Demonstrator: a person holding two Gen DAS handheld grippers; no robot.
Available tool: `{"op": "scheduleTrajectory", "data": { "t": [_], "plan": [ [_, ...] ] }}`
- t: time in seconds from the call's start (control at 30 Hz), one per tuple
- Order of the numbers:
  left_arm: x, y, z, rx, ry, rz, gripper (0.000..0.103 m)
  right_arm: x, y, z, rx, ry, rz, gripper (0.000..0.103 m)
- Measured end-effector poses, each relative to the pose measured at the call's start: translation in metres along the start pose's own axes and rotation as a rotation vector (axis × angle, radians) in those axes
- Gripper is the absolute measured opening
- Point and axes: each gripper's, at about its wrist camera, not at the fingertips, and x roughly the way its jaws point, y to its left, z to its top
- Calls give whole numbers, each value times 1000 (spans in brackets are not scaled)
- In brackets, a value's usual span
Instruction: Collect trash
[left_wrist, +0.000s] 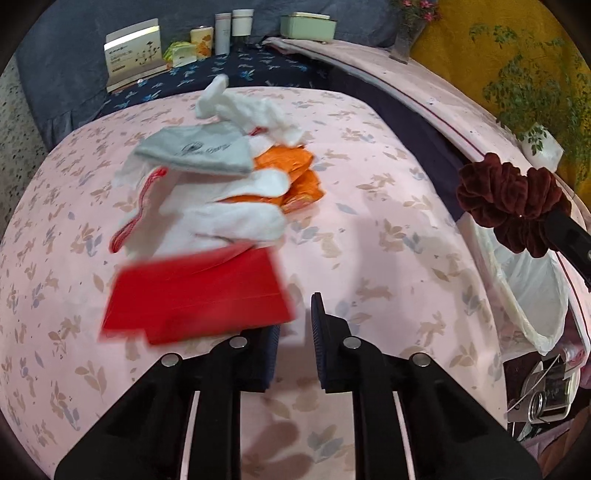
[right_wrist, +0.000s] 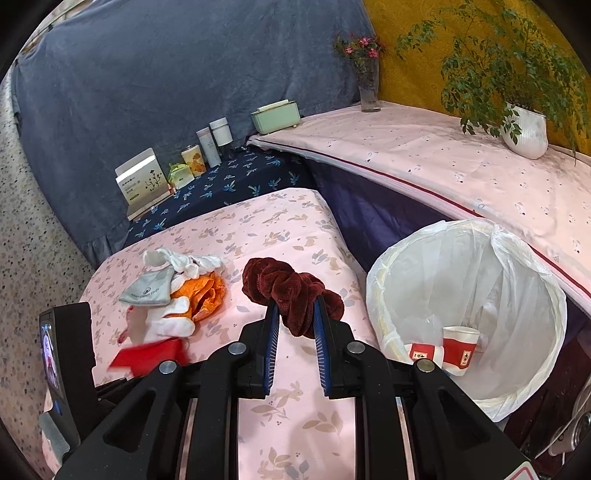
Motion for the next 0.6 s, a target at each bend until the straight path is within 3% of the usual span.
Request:
{"op": "scheduleTrajectory", "data": {
  "t": [0.07,0.37,0.43,0.5,0.6],
  "plan": [
    [0,-9,1,31,-4,-1,5,-3,-5,1,8,-6,-4,17],
    [-18,-4,-5,-4,-21,-13,9,-11,-23,0,32,-15,-19,17],
    [-27,6,-7,-14,-42,0,23,-11,-23,-1,32,-12,-19,17],
    [-38,15,-11,-10,-73,18,57,-11,-22,-3,32,-8,-13,17],
    [-53,28,-25,53,-139,86,68,-11,-18,-6,28,-4,-5,17]
  ]
}}
